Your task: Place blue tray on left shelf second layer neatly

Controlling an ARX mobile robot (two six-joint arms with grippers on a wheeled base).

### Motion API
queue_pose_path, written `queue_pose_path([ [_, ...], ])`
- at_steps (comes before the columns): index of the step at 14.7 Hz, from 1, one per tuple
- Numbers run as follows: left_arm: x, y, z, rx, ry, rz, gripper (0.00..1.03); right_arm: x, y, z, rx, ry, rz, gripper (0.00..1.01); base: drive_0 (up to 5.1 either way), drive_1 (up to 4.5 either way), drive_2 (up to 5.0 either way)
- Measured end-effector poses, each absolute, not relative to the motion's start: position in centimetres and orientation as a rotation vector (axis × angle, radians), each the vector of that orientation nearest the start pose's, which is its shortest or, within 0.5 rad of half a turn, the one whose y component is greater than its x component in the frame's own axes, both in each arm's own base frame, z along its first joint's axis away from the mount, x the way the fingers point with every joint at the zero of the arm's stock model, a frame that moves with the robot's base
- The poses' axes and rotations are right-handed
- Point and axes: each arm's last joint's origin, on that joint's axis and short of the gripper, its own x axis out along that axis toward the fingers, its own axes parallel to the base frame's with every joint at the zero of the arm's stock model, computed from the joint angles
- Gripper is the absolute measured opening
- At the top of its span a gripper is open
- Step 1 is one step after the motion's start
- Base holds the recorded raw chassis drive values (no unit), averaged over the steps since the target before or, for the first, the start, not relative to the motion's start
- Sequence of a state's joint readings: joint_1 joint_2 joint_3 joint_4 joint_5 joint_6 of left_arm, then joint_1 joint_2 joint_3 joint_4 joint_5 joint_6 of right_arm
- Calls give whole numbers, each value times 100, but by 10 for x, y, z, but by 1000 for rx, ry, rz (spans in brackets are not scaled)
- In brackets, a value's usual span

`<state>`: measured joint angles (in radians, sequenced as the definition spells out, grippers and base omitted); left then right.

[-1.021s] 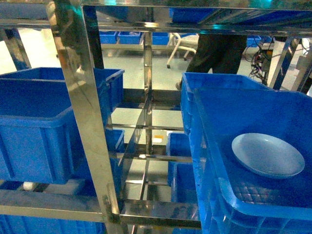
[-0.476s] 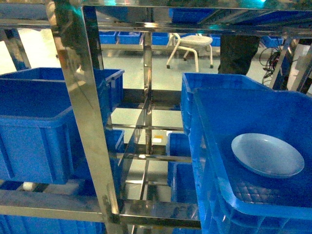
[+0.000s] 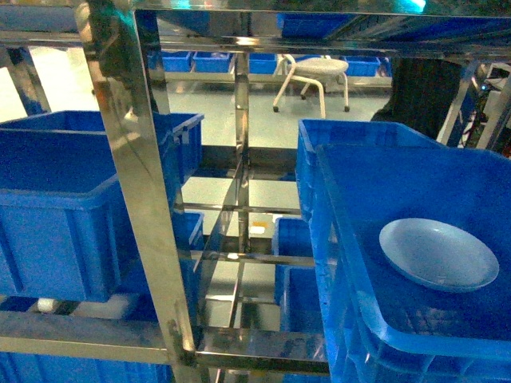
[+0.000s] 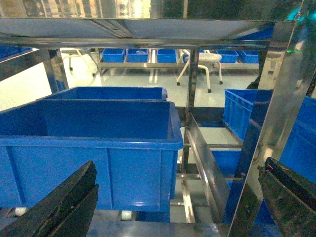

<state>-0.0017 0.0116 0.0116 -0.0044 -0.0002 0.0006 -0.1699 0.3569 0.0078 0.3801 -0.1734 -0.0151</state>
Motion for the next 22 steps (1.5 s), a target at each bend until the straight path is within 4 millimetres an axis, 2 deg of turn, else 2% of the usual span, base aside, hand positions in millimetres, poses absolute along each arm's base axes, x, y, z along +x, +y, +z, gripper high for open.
queue_pose_path([
  [2, 98, 0, 166, 1, 4, -2, 98, 114, -11, 171, -17, -16, 0, 2, 0, 0, 0],
  [4, 98, 0, 166, 1, 4, -2, 98, 111, 2, 171, -11, -16, 29, 2, 0, 0, 0],
  [8, 98, 0, 166, 1, 4, -2, 98, 102, 0, 165, -10, 35, 0, 2, 0, 0, 0],
  [9, 98, 0, 166, 1, 4, -2, 98, 97, 0, 168, -9, -13, -1, 2, 0, 0, 0],
  [15, 98, 0, 166, 1, 4, -2, 98, 97, 0, 167, -8, -3, -1, 2, 0, 0, 0],
  [16, 98, 0, 166, 0, 4, -2, 98, 97, 0, 167, -8, -3, -1, 10, 0, 0, 0],
  [22, 98, 0, 166, 1, 4, -2, 98, 97, 0, 167, -8, -3, -1, 89, 0, 0, 0],
])
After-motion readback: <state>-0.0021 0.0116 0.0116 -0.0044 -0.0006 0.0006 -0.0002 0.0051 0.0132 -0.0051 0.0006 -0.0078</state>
